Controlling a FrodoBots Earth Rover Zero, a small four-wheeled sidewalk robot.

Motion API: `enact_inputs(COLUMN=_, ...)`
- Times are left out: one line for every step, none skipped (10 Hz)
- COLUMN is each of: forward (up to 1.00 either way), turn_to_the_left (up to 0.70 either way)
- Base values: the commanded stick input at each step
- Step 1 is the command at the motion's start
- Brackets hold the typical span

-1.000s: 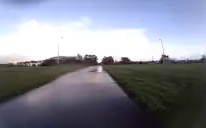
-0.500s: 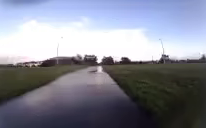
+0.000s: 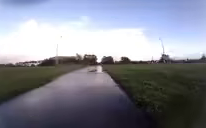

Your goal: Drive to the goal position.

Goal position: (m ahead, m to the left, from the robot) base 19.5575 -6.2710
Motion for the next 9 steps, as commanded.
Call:
enact_inputs(forward=0.45, turn_to_the_left=0.0)
enact_inputs(forward=0.45, turn_to_the_left=0.0)
enact_inputs(forward=0.45, turn_to_the_left=0.0)
enact_inputs(forward=0.45, turn_to_the_left=0.0)
enact_inputs(forward=0.45, turn_to_the_left=0.0)
enact_inputs(forward=0.45, turn_to_the_left=0.0)
enact_inputs(forward=0.45, turn_to_the_left=0.0)
enact_inputs(forward=0.45, turn_to_the_left=0.0)
enact_inputs(forward=0.45, turn_to_the_left=0.0)
